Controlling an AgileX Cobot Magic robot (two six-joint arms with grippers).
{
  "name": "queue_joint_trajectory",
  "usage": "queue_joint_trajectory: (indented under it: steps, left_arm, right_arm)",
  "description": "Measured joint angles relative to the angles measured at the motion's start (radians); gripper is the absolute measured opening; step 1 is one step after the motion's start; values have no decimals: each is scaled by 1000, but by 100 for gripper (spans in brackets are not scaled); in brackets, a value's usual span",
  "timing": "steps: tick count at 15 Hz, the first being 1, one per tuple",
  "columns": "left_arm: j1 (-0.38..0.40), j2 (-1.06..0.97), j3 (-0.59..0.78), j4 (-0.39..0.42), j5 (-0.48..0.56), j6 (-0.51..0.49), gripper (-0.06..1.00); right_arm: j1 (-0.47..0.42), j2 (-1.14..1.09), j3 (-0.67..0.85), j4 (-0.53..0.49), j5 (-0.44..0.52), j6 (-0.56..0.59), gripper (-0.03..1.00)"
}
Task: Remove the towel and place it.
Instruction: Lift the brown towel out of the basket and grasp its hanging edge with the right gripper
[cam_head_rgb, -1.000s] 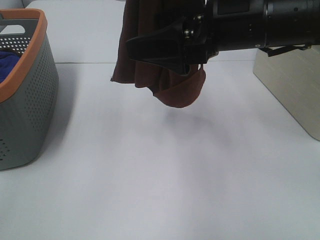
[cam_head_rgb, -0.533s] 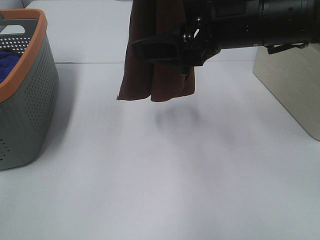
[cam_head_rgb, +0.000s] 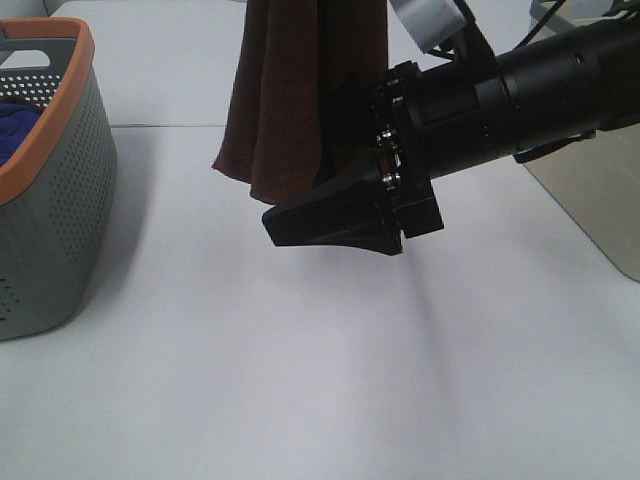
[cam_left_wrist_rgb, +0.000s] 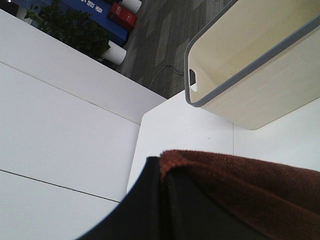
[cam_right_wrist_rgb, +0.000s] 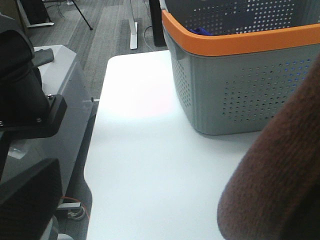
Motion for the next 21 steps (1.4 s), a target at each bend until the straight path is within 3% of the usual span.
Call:
queue_joint_trajectory:
  steps: [3, 7, 12, 21]
  left_arm:
    - [0, 13, 0, 0, 0, -4, 0]
    - [0, 16, 0, 0, 0, -4, 0]
    - [0, 16, 0, 0, 0, -14, 0]
    - [0, 16, 0, 0, 0, -15, 0]
  right_arm:
    - [0, 10, -2, 73, -11, -63, 95]
    - [0, 62, -3, 15, 14, -38, 93]
    - [0, 74, -4, 97, 14, -31, 92]
    - [0, 74, -4, 98, 52, -30, 91]
